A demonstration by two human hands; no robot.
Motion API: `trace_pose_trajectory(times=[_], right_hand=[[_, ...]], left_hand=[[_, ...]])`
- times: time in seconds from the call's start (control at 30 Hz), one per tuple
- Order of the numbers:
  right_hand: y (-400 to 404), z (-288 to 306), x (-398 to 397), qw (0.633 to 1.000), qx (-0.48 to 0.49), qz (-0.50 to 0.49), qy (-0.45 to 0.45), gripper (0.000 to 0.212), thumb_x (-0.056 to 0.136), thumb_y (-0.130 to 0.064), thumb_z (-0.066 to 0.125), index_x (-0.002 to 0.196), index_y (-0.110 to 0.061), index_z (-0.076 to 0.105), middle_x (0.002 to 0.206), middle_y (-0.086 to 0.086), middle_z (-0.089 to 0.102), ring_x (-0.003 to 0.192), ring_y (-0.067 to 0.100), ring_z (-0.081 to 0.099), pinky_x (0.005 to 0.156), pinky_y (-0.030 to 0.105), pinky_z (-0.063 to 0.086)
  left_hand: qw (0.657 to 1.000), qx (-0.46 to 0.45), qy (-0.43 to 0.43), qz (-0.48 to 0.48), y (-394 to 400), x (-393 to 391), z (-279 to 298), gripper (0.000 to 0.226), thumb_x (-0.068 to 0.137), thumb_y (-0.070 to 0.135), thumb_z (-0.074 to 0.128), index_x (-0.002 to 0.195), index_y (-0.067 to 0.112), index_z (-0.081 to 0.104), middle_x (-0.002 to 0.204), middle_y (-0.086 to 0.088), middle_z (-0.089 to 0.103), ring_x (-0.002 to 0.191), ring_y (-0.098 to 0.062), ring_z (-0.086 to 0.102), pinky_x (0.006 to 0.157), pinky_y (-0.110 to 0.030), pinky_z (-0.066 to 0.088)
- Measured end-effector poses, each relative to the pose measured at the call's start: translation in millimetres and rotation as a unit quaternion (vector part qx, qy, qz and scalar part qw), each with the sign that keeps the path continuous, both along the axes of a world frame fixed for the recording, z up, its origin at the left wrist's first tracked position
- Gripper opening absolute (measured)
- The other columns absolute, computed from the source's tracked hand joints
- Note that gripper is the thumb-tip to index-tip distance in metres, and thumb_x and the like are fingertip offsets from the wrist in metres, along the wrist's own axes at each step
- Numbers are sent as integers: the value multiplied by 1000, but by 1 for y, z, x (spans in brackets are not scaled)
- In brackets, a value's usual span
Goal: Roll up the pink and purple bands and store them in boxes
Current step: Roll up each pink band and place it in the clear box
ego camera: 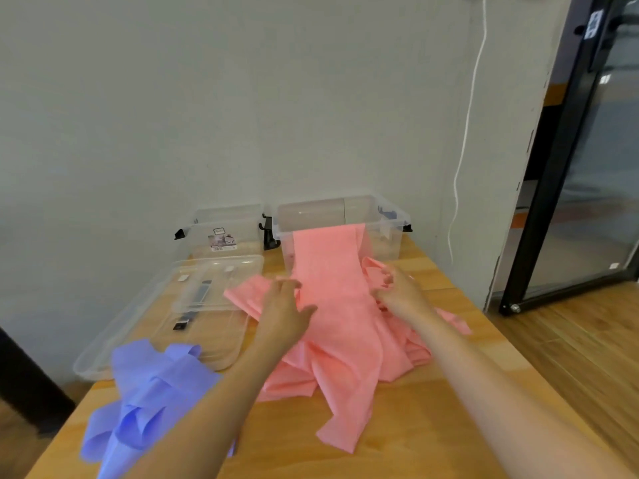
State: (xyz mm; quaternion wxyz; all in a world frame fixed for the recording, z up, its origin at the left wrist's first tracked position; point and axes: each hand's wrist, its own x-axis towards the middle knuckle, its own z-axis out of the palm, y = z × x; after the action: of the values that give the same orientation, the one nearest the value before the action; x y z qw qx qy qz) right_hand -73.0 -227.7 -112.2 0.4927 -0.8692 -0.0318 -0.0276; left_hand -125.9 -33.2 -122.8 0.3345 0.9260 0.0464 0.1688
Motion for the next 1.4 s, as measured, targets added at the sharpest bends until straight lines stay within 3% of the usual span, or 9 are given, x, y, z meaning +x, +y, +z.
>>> trace_pose_trajectory(times=[0.13,0.3,0.47,0.8,0.97,1.07,1.17,1.3,1.4], right_hand=[[-6,-30,-62,999,-33,-37,-22,31,82,-28,66,108,-13,58,99,-5,56,103,18,56,75,21,35],[2,-66,-105,993,-76,-32,81,76,75,-28,72,138,-9,34,132,8,48,119,23,48,88,24,38],[-3,-70,-103,994,-84,-50,51,50,77,-6,62,125,-11,49,111,6,61,103,21,57,74,19,39],[-19,-61,-110,913,405,-5,52,31,78,15,57,98,-9,62,70,0,61,65,8,59,54,14,46],[-28,-59,-112,924,369,-36,91,29,78,16,56,96,-6,61,84,6,63,74,12,58,60,19,46],[-37,-75,-115,982,170,-28,79,35,74,13,57,98,-12,60,92,5,63,85,18,59,61,21,41],[-48,-78,-117,994,97,-32,45,38,76,9,58,98,-21,57,87,-2,61,81,14,56,58,17,37],[-58,-81,-113,993,106,-49,-4,34,75,12,57,93,-17,62,88,-10,62,91,15,58,62,6,38],[-63,-77,-114,988,152,1,26,39,74,2,68,107,-19,60,101,-6,64,103,14,59,72,11,42]], left_hand=[[1000,21,6,-14,-7,-49,-45,30,84,24,64,110,10,59,111,-5,58,101,-23,55,90,-29,38],[999,-30,-15,36,-16,-63,-65,46,80,21,68,120,8,52,117,-8,55,108,-23,50,88,-26,33],[995,39,85,42,-17,-53,-62,47,83,32,63,121,7,52,119,-11,53,110,-25,49,86,-28,33],[976,-185,-106,33,-25,-85,-37,12,89,19,59,78,14,63,66,-1,61,60,-12,54,60,-36,47],[985,-160,-63,23,-9,-90,-45,17,90,19,56,75,24,51,59,-1,56,54,-19,49,53,-36,40],[997,12,15,-80,3,-100,-56,15,93,29,49,106,23,55,99,4,62,87,-12,57,84,-33,46],[963,211,109,-130,11,-98,-71,82,79,67,14,147,20,20,153,4,21,139,-13,21,112,-24,13],[951,246,146,-116,18,-70,-82,120,49,86,-18,148,20,-4,155,6,-12,142,-9,-10,116,-35,0],[958,225,152,-94,22,-45,-82,87,78,69,2,149,18,-2,155,6,-14,142,-10,-11,114,-38,1]])
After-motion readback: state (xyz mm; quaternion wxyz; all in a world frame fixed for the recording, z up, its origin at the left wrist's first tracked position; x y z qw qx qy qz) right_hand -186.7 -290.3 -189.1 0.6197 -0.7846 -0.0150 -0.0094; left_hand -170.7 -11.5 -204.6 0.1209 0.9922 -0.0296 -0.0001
